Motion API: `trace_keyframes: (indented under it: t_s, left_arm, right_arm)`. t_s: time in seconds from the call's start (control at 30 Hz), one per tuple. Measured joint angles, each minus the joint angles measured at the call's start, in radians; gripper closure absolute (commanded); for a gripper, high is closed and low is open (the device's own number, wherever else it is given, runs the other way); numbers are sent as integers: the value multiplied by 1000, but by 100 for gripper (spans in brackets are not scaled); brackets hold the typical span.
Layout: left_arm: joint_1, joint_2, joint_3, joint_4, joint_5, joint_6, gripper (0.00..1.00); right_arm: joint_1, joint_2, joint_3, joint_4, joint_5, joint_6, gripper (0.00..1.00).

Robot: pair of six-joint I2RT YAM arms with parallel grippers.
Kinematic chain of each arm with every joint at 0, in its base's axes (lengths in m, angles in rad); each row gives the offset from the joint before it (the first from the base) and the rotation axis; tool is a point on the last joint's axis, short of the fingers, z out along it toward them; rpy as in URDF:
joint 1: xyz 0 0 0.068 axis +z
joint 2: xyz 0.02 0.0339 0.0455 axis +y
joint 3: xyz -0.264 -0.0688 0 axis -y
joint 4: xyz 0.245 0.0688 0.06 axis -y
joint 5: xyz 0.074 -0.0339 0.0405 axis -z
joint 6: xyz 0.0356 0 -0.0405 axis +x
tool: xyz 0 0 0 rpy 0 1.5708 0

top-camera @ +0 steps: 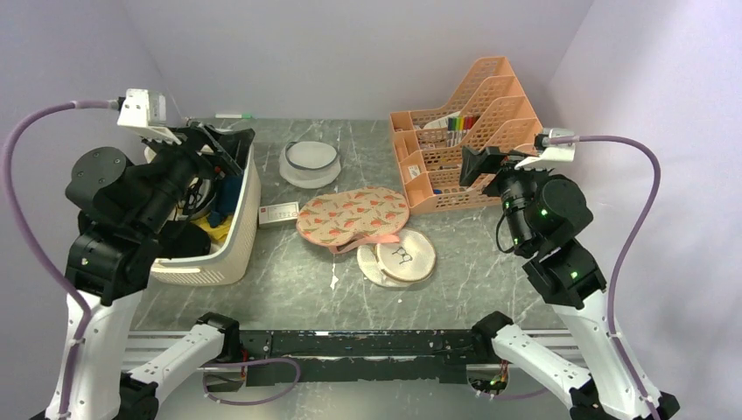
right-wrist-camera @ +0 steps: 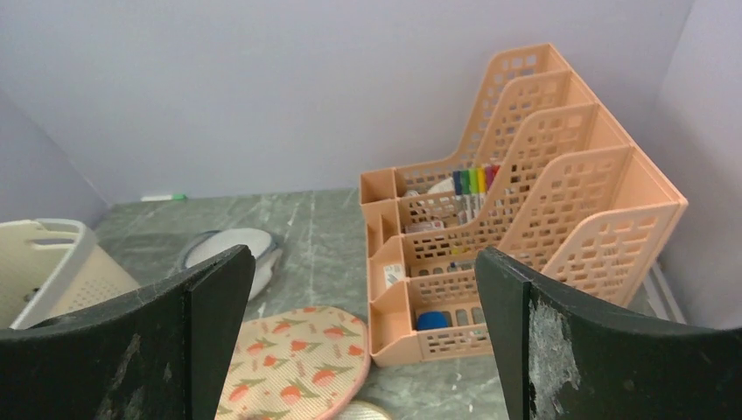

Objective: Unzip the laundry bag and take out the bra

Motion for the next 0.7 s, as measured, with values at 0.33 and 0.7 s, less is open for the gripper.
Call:
trace_keyframes:
  t_s: [0.33,0.7]
  left_arm:
    - [19,-6,-233,186,46,1,5]
    - [11,81,-486,435,278,0,6]
  right_arm:
    - [-188,-47,-173,45,-64,26,0]
    - [-332,-62,-314,47,-151,154,0]
